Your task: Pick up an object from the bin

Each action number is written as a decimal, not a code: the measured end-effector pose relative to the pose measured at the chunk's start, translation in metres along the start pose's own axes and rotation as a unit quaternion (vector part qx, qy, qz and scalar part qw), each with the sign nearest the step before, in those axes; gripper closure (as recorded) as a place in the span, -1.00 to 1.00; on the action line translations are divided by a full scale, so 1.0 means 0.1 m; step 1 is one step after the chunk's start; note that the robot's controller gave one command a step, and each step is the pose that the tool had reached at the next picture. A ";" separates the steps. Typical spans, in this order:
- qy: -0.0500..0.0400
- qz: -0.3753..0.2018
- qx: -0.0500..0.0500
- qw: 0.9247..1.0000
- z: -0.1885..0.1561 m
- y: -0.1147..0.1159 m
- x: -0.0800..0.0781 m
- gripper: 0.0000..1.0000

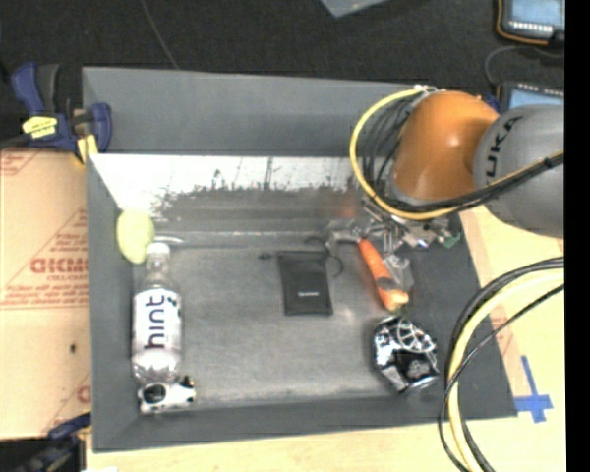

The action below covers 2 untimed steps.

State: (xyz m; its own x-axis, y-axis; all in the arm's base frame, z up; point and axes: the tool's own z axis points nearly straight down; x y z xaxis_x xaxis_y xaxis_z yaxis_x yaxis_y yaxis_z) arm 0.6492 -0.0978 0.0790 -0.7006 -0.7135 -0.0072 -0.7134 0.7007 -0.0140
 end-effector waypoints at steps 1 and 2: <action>0.000 0.114 0.000 0.993 0.01 0.05 -0.08 -1.00; 0.002 0.047 0.000 0.999 0.04 0.11 -0.09 -1.00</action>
Offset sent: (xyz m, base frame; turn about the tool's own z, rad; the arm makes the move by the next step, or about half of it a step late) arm -0.0093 0.0264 -0.0090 -0.5085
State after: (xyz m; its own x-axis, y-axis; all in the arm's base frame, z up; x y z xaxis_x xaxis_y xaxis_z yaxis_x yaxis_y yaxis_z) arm 0.6477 -0.0837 0.0745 -0.7646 -0.6445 -0.0053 -0.6444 0.7646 -0.0133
